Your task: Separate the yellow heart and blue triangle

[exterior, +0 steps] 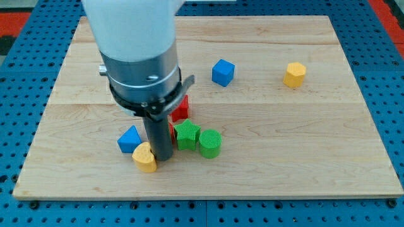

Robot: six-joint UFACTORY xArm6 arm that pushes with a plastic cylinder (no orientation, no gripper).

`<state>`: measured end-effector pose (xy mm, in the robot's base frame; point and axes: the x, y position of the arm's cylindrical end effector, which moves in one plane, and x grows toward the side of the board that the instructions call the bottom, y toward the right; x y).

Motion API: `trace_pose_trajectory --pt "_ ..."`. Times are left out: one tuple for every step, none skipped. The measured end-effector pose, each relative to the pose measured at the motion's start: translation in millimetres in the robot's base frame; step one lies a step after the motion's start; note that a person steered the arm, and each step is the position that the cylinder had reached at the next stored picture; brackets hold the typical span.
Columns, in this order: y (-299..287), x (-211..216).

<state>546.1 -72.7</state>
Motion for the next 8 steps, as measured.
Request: trace_pose_trajectory --pt "-25.2 -14.0" --pt "-5.8 -3.3" --pt "8.3 25.1" --pt "-44.5 29.2" --pt "-81.9 8.7" --pt "-82.9 -21.2" --pt "-51.9 -25.9" --pt "-33.3 -16.8"
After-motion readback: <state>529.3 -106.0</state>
